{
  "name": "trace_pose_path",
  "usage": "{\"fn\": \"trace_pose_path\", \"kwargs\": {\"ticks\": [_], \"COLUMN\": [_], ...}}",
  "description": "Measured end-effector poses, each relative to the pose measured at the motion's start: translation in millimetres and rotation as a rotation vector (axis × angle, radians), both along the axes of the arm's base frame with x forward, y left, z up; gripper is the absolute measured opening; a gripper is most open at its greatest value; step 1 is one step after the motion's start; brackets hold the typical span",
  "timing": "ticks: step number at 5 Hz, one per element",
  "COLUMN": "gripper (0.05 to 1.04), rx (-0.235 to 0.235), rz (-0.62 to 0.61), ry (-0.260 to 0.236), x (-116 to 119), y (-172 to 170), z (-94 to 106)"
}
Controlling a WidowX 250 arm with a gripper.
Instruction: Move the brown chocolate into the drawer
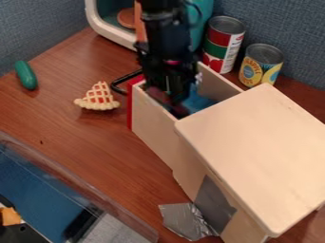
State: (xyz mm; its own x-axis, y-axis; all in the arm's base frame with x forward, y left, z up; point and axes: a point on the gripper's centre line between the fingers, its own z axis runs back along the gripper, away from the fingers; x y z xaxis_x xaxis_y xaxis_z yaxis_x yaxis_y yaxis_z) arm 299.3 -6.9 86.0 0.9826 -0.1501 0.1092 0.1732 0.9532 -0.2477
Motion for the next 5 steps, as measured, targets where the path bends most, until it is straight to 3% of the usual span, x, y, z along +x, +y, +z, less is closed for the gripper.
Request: {"fn": "trace_pose_path", "kwargs": {"ticks": [2,3,4,5], "gripper": [0.615,0.912,1.009,1.005], "rx": [-0.027,-0.023,-0.038,-0.025], "rz": [-0.011,-0.052,-0.057,-0.102], "ry": [0.009,0.019,-0.008,-0.029], "x": [11.6,6.9,-1.8,-14.5], "y": [-12.0,-9.9,10.8,32.2], "z": [-0.5,-1.5,19.2,50.4]}}
